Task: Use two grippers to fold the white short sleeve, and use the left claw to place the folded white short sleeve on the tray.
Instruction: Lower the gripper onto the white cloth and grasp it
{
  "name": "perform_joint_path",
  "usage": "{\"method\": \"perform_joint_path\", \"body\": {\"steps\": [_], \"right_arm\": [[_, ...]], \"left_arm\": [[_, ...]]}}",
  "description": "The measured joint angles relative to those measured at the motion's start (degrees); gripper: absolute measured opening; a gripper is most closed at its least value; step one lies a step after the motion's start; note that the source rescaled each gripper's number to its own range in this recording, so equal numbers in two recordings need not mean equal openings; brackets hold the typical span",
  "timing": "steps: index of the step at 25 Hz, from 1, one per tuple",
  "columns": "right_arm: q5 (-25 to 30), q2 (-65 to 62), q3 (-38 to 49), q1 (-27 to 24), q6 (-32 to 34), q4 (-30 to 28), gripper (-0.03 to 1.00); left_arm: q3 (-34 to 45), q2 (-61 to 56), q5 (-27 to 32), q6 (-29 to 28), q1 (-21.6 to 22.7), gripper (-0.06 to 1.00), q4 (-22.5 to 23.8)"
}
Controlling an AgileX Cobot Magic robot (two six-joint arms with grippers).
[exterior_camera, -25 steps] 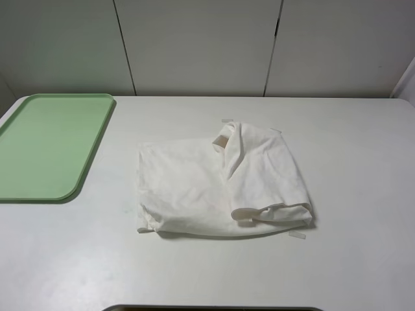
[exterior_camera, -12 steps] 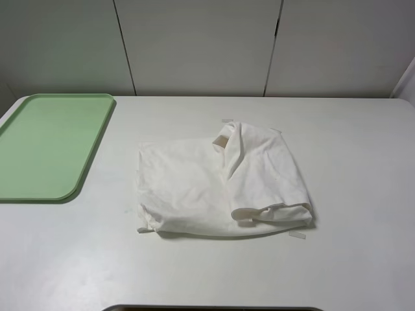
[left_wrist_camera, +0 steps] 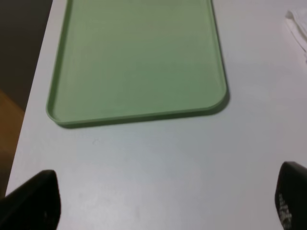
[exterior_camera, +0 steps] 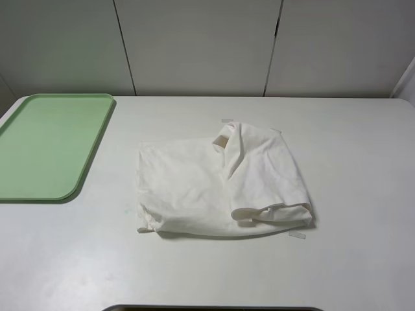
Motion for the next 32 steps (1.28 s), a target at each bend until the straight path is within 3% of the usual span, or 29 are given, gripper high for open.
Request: {"method": "perform_joint_path", "body": {"steps": [25,32], "right_arm": [[0.0,0.0,0.0,0.0,0.0,0.0,1.00],[0.0,0.0,0.0,0.0,0.0,0.0,1.00]], "left_arm": [[0.0,0.0,0.0,0.0,0.0,0.88,-0.6],[-3.3,5.6,-8.1,0.5,0.0,0.87,-13.7]]}}
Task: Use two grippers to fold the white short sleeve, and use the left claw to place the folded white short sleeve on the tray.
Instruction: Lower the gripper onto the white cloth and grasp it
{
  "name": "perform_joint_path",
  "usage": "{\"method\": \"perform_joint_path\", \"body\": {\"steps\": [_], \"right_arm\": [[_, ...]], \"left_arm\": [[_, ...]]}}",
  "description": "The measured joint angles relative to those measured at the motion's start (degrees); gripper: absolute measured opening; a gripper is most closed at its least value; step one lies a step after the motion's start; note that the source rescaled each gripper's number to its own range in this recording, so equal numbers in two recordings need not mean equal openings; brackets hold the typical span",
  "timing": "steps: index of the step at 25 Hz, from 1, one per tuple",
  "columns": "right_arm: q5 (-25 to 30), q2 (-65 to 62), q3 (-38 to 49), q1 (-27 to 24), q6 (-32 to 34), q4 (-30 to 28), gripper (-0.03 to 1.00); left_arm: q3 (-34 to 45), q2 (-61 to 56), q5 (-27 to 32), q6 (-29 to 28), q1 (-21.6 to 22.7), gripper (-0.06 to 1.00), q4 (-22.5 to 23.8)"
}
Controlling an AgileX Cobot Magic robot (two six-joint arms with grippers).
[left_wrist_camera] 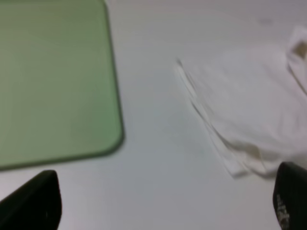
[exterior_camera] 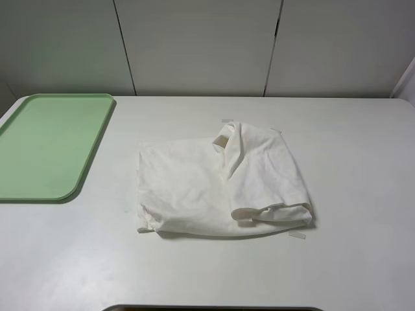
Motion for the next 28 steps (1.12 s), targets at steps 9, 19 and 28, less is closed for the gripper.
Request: {"method": "perform_joint_path", "body": {"steps": [9,19,28], "right_arm": [[0.0,0.0,0.0,0.0,0.0,0.0,1.00],[0.0,0.0,0.0,0.0,0.0,0.0,1.00],[0.0,0.0,0.0,0.0,0.1,0.0,1.00]], "left_arm": [[-0.9,33.5,-8.5,15.7,0.0,0.86,-20.7],[-0.9,65.9,-19.5,39.1,0.0,0.85,-53.1],[-1.0,84.0,-23.2,46.0,0.0,0.85,-62.0]]}}
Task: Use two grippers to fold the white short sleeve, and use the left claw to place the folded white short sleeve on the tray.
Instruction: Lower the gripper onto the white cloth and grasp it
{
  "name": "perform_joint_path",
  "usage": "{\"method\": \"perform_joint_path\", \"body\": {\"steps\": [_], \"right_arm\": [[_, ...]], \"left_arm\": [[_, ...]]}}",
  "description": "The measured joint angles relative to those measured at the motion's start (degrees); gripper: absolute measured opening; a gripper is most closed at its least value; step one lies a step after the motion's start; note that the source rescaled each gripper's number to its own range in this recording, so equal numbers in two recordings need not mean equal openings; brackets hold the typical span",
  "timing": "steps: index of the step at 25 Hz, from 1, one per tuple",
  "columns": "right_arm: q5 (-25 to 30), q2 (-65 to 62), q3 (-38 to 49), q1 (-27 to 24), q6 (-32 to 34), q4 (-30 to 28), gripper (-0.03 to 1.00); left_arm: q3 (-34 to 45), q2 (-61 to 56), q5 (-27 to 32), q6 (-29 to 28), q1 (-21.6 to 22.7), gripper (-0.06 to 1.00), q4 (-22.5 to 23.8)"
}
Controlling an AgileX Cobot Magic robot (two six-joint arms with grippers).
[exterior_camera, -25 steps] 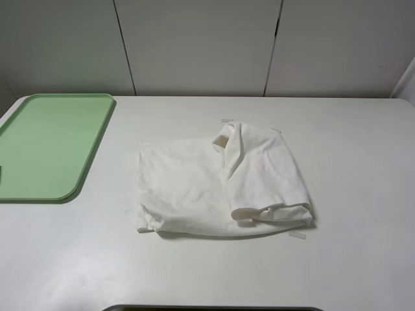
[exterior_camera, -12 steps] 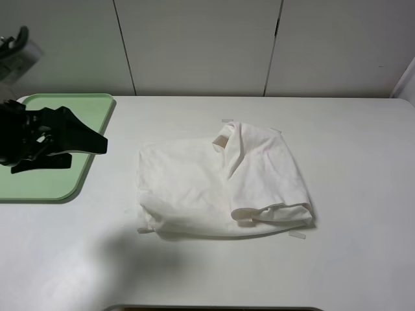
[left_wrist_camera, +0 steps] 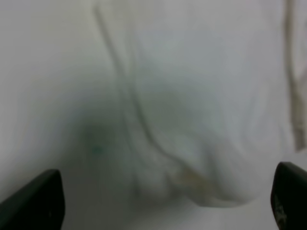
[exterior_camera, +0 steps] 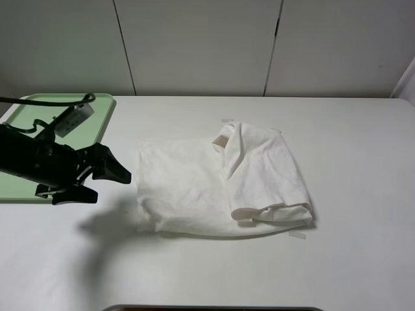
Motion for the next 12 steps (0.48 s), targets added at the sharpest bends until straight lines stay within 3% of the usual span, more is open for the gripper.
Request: {"method": "perform_joint_path", "body": {"steps": [5,12], "right_arm": [[0.0,0.0,0.0,0.0,0.0,0.0,1.00],[0.0,0.0,0.0,0.0,0.1,0.0,1.00]], "left_arm": [[-0.1,8.6,-4.4,3.1,-1.6,0.83,-3.4],[-2.7,16.2,-6.7,16.2,-8.5,0.82,-19.6]]}}
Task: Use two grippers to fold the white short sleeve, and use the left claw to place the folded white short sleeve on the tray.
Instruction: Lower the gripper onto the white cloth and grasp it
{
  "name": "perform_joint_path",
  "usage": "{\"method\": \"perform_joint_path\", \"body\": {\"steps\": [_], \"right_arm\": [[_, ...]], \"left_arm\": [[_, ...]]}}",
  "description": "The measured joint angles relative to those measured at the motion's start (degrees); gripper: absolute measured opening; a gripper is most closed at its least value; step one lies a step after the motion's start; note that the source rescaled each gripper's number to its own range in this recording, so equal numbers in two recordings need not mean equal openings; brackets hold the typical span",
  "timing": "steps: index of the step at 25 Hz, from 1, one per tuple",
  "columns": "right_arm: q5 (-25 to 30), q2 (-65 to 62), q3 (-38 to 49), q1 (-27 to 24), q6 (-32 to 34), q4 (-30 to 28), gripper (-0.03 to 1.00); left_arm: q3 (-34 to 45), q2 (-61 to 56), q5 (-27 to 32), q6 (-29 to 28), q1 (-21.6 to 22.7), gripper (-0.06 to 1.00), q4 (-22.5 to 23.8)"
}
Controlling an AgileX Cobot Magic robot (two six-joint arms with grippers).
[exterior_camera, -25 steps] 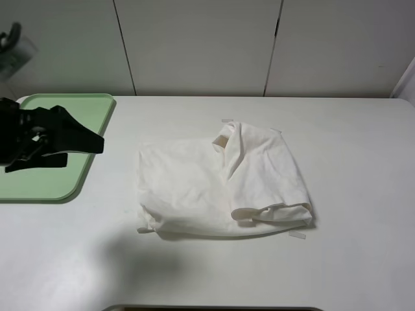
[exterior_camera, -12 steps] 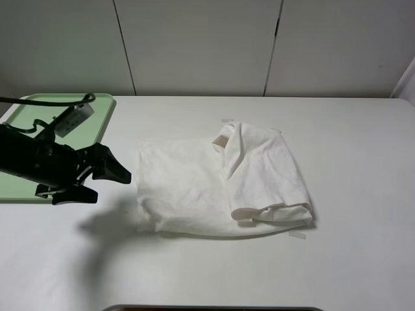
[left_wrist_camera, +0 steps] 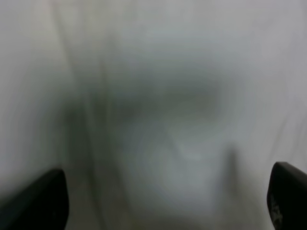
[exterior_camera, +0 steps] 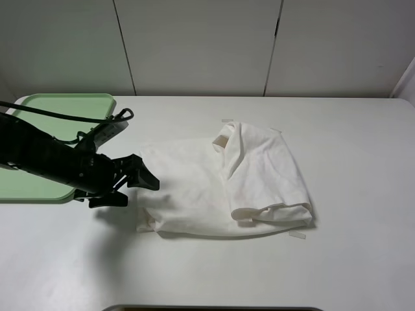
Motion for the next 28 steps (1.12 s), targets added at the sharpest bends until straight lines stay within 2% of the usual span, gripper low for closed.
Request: {"method": "perform_joint_path", "body": {"steps": [6,15,17,19,20,21,22,26,27,28], "right_arm": [[0.0,0.0,0.0,0.0,0.0,0.0,1.00],[0.0,0.0,0.0,0.0,0.0,0.0,1.00],[0.0,0.0,0.0,0.0,0.0,0.0,1.00],[0.0,0.0,0.0,0.0,0.0,0.0,1.00],[0.0,0.0,0.0,0.0,0.0,0.0,1.00],[0.0,0.0,0.0,0.0,0.0,0.0,1.00],[0.0,0.0,0.0,0.0,0.0,0.0,1.00],[0.0,0.0,0.0,0.0,0.0,0.0,1.00],[0.0,0.0,0.0,0.0,0.0,0.0,1.00],[0.0,0.0,0.0,0.0,0.0,0.0,1.00]], "left_arm": [[-2.8,2.6,-1.0,1.8,-3.8,0.81,-4.2],[-5.2,4.3,-3.2,1.8,-6.6,0.78,-4.8],[-5.2,4.4,-4.1,1.8,-6.7,0.67,-4.6],[-5.2,4.8,-4.4,1.8,-6.7,0.50,-4.2],[-5.2,5.0,-4.3,1.8,-6.7,0.35,-3.6],[-5.2,5.1,-3.2,1.8,-6.7,0.12,-2.2],[-5.2,5.1,-2.7,1.6,-6.7,0.05,-1.4],[-5.2,5.0,-2.3,0.3,-6.7,0.01,1.1],[-5.2,4.8,-2.2,-0.8,-6.6,0.01,2.7],[-5.2,3.6,-2.2,-3.3,-5.9,0.01,7.5]]}}
